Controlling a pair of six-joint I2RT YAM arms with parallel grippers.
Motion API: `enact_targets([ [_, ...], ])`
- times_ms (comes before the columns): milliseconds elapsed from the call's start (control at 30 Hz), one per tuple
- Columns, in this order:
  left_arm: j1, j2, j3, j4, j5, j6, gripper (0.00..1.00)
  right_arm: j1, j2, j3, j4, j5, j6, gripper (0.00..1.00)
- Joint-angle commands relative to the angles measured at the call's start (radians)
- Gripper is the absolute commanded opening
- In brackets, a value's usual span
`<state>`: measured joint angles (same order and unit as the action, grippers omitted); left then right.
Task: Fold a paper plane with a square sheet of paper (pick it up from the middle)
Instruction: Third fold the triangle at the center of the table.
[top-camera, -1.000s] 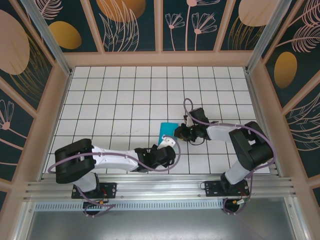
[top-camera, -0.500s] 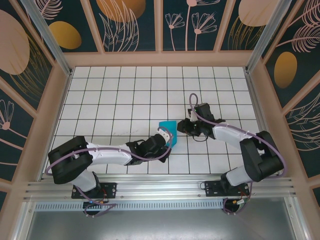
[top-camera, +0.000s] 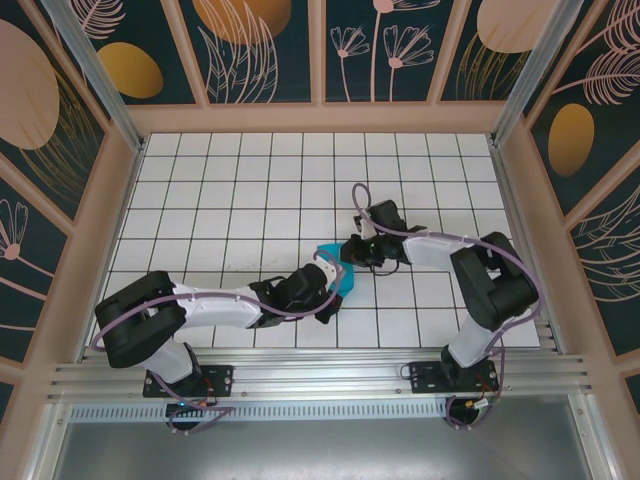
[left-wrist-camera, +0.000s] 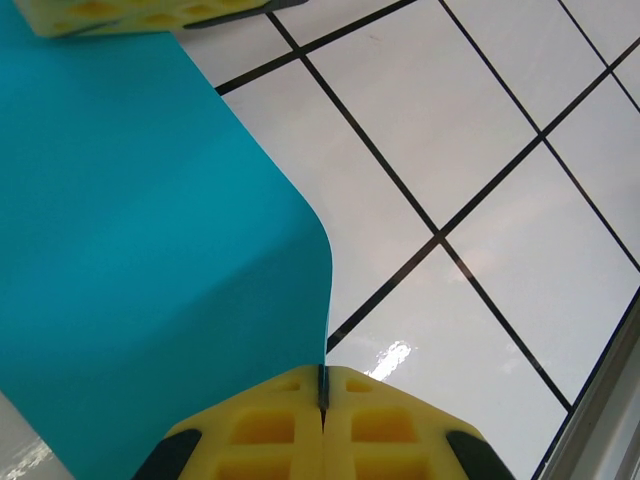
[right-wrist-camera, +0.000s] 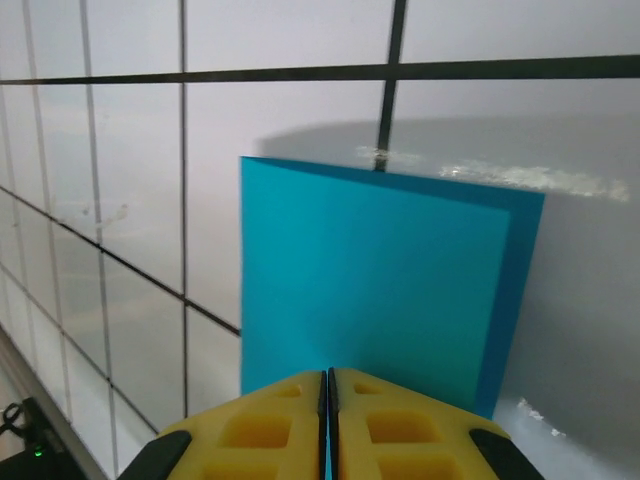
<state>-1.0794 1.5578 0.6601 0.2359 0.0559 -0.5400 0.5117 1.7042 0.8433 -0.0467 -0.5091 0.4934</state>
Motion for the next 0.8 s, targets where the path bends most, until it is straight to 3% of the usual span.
enact_targets([
  [0, 0.01, -0.005, 0.006, 0.019, 0.015, -0.015, 0.05, 0.004, 0.046, 0.044, -0.046, 0.057, -0.057, 0.12],
  [433, 0.089, -0.008, -0.006, 0.014, 0.054, -0.025, 0.07, 0.03, 0.125, 0.065, -0.121, 0.168, -0.149, 0.11],
  [767, 0.126, 0.031, -0.008, -0.006, 0.047, -0.023, 0.09, 0.03, 0.123, 0.063, -0.116, 0.174, -0.139, 0.11],
])
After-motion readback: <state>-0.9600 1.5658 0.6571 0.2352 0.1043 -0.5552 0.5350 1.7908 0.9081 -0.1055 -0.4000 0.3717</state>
